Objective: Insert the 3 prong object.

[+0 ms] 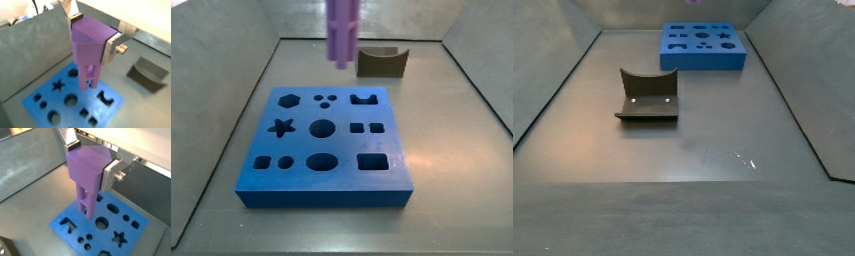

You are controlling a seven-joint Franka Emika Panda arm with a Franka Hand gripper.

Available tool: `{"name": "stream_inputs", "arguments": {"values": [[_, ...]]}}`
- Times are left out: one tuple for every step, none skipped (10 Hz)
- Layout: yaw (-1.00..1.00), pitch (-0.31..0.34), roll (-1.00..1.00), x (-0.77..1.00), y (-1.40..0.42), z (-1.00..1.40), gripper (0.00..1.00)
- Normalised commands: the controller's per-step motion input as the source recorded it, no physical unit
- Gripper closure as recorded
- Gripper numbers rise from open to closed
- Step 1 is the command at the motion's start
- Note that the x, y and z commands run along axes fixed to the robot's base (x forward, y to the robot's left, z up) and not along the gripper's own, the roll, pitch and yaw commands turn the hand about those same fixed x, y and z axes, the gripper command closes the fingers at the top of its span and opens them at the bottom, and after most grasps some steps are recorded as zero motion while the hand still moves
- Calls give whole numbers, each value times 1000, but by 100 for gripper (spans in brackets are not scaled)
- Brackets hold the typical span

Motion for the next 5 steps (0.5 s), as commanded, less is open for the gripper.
{"name": "stream_inputs", "arguments": {"values": [[-34,-107,-11,-463,843,-929,100],[-120,-131,-149,-414,663,-760,100],[-154,-130,-180,-346,523,-734,100],[-111,-139,-166,-257,326,-760,100],[0,-107,-83,0,0,-386,100]]}}
